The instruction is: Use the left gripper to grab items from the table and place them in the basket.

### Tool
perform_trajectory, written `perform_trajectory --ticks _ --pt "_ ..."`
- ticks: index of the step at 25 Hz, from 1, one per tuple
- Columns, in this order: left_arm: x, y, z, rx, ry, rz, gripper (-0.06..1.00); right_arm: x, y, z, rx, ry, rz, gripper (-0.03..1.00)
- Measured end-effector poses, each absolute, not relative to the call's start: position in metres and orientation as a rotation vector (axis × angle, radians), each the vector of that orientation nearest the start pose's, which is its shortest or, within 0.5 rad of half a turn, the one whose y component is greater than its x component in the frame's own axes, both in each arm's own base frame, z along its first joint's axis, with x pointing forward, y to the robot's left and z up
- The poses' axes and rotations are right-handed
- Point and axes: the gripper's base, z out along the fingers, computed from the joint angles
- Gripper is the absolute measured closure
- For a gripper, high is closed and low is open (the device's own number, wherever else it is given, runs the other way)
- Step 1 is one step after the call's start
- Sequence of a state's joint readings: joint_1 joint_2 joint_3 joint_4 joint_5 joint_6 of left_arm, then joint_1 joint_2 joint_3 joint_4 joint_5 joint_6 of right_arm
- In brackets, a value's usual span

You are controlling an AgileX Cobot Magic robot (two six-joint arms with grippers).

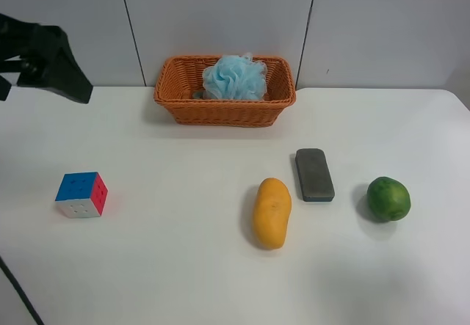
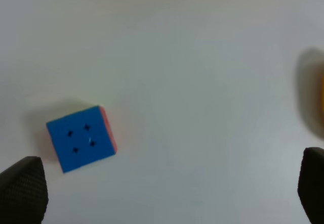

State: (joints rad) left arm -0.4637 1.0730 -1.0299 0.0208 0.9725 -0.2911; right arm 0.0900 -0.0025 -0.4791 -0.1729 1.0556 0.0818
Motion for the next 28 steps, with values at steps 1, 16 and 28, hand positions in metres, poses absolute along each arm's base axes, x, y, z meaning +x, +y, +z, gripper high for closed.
perform_trajectory --ticks 1,16,28 --pt "0.172 -0.084 0.348 0.225 2.498 -0.287 -0.05 -0.002 -0.014 0.273 -0.003 2.047 -0.100 -0.02" --pt "0.049 -0.018 0.327 0.320 2.273 -0.252 -0.05 -0.002 -0.014 0.273 -0.003 2.047 -0.100 -0.02" --pt "0.018 0.003 0.287 0.111 2.137 -0.059 -0.05 -0.002 -0.014 0.273 -0.003 2.047 -0.100 -0.02"
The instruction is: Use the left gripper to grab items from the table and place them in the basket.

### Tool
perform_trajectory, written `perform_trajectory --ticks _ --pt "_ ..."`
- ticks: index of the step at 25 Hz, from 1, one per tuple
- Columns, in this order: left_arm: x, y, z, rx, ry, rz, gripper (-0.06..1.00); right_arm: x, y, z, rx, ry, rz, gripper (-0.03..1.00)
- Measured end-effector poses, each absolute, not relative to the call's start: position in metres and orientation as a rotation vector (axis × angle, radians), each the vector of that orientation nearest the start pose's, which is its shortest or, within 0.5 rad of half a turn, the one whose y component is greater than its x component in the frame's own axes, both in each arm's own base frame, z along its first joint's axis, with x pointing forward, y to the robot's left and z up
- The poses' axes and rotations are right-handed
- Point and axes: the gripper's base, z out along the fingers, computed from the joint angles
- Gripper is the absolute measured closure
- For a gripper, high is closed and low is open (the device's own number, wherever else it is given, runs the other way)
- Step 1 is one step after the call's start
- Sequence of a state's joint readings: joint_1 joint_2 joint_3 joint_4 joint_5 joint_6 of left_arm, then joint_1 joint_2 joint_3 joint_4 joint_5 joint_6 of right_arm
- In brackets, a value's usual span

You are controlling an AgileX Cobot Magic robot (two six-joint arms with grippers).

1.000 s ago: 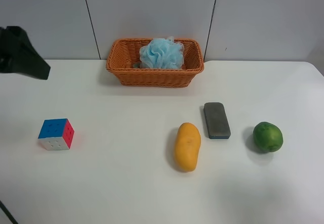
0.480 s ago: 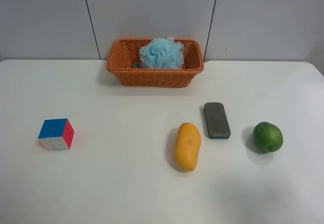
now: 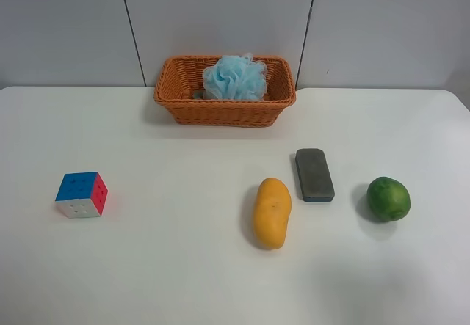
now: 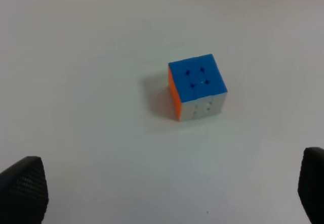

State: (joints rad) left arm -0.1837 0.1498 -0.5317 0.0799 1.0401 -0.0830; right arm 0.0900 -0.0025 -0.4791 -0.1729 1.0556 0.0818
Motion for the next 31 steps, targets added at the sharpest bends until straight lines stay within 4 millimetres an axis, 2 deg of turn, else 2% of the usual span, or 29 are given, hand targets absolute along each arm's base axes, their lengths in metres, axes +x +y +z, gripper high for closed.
perform_trajectory --ticks 8,31 --pt "-0.006 0.001 0.280 0.034 2.029 0.030 -0.05 -0.002 -0.014 0.273 -0.003 2.047 -0.100 -0.02" --pt "-0.007 -0.001 0.280 0.067 2.024 0.027 -0.05 -0.002 -0.014 0.273 -0.003 2.047 -0.100 -0.02"
